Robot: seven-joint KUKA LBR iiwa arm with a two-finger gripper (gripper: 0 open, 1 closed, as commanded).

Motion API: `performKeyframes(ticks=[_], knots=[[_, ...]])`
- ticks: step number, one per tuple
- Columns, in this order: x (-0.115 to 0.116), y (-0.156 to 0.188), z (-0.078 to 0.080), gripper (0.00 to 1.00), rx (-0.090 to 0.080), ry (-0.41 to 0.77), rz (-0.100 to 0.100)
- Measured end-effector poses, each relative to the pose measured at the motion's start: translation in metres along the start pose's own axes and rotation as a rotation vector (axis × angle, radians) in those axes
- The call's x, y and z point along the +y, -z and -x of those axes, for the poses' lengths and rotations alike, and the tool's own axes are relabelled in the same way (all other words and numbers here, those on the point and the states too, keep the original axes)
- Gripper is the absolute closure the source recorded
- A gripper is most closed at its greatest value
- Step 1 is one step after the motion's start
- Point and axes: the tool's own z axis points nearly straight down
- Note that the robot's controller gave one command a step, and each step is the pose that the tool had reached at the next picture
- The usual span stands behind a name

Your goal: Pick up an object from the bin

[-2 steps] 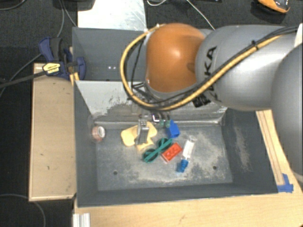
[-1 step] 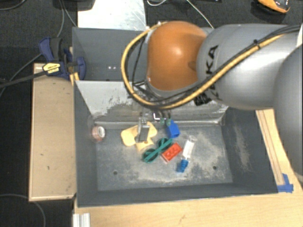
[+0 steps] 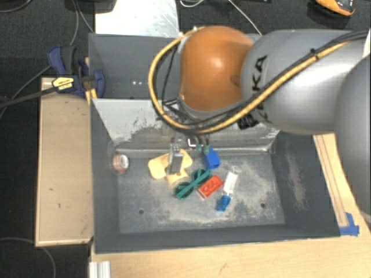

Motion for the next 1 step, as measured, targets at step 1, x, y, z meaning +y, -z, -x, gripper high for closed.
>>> performKeyframes(ticks=[1], knots=[[-0.0018,0.0598,-0.0288,0.00,0.003,0.052,-0.001]])
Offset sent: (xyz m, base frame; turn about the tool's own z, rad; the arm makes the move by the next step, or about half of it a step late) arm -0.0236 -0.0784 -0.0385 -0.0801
